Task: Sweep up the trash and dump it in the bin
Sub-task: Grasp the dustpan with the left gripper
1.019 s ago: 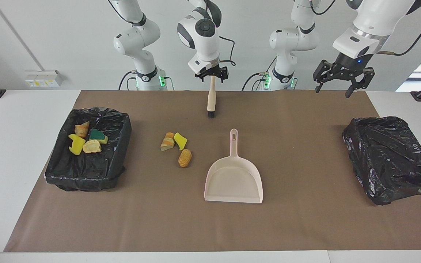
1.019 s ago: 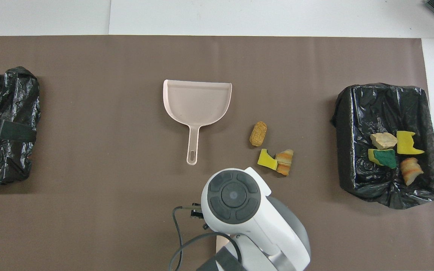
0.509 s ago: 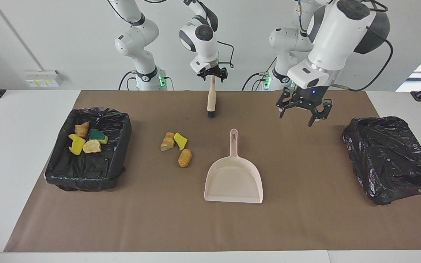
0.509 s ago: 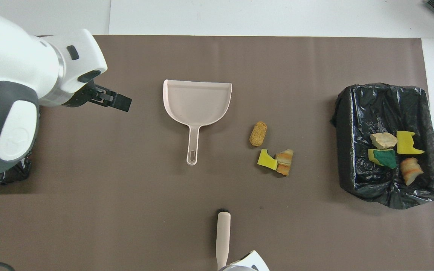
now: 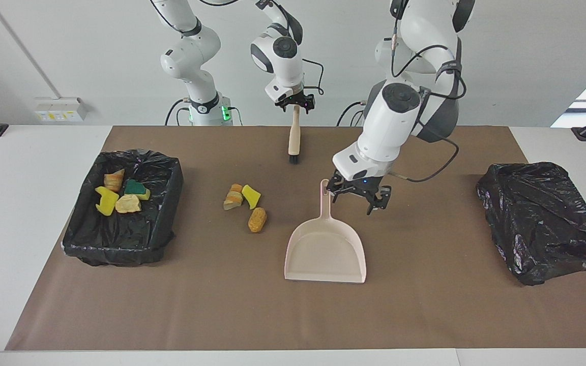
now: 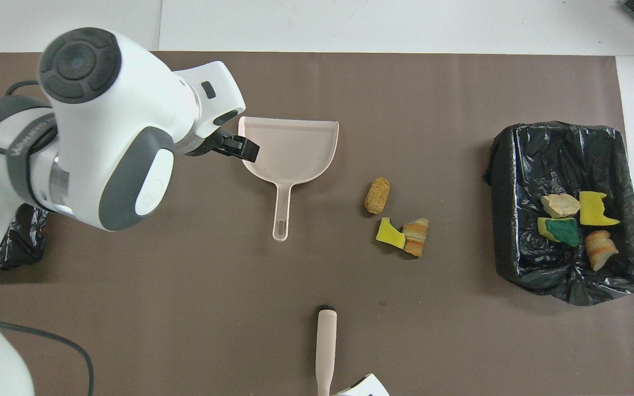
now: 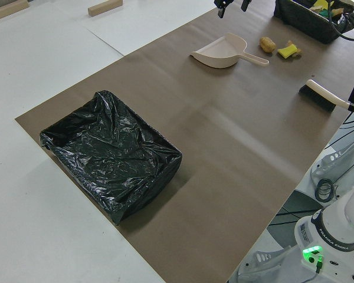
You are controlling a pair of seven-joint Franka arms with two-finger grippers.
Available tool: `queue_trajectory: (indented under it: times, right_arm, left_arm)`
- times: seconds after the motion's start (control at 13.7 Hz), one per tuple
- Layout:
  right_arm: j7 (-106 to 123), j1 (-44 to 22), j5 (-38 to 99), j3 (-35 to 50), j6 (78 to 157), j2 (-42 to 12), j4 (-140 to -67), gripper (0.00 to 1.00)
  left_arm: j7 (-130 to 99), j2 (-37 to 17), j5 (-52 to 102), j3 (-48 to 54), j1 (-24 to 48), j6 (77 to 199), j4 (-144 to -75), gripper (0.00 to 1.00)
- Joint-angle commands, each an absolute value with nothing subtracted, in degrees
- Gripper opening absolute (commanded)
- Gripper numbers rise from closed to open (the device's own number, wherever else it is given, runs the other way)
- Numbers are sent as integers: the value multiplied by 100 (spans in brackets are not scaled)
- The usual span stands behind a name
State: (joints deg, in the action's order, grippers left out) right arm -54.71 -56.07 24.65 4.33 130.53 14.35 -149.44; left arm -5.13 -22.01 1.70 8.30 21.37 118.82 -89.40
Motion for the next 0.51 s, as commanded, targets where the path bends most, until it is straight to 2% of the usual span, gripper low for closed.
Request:
queue_trajectory:
  times: [0.0,0.15,0.44]
  right_arm:
    - [-5607,-5669,2610,422,13297,1529,-15073,46]
    - [-5616,-5765,2619,422,13368,1521,-15082,0]
    - [-5748,-5740,2619,413,13412,1424,-15047,0]
  left_arm:
    - [-1147,-2057,193,756,2285,12479,-9631,100]
    - [-1476,-2057,193,756,2381,12630,-9869,100]
    - [-1477,-2065,193,756,2470,12954,-10159,100]
